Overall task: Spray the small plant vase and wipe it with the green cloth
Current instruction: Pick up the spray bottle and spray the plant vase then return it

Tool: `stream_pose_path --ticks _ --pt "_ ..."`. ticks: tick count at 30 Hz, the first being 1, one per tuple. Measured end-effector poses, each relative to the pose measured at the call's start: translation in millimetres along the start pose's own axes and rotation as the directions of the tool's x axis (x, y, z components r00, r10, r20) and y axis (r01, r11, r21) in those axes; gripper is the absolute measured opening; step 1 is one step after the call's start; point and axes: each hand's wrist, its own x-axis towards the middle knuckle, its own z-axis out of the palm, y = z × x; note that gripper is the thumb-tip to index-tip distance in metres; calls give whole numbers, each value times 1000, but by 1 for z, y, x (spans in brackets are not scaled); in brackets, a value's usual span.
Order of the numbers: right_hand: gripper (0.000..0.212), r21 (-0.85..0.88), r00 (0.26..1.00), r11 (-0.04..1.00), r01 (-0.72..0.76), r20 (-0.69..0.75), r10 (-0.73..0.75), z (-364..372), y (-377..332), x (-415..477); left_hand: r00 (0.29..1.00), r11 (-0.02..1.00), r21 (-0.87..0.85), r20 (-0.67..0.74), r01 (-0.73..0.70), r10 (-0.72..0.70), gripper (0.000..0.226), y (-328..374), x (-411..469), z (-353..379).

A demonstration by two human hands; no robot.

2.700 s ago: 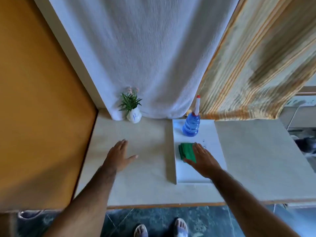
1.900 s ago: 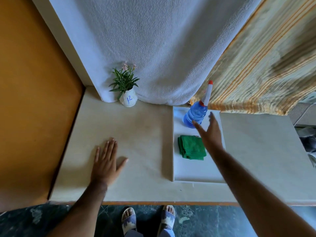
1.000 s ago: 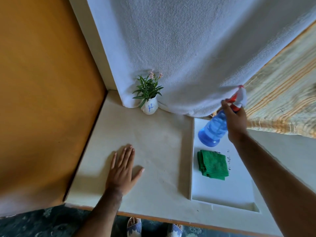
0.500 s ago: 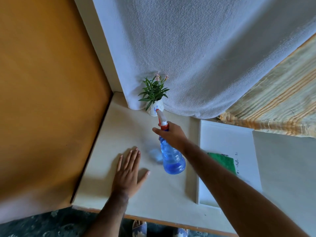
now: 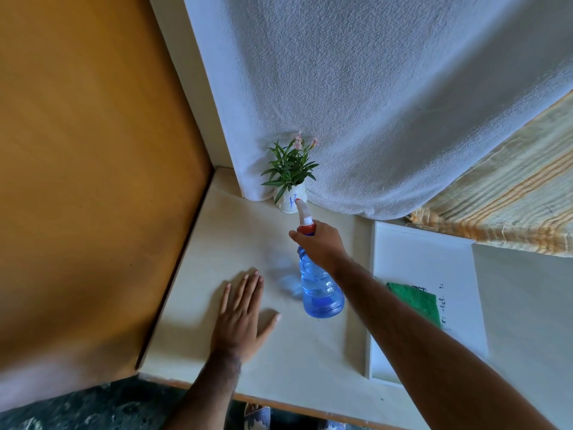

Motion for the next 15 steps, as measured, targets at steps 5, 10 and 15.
stream_pose_path --ticks 5,10,15 --pt "30 -45 1000 999 1 -20 -2 2 -3 2 1000 1000 -3 4 -2 2 88 0 0 0" --pt "23 -35 1000 999 1 -19 -1 1 0 2 1000 1000 -3 17 -2 2 89 0 0 -1" --pt "22 -38 1000 999 2 -5 -2 4 3 3 998 1000 -20 54 10 -9 87 0 2 -5"
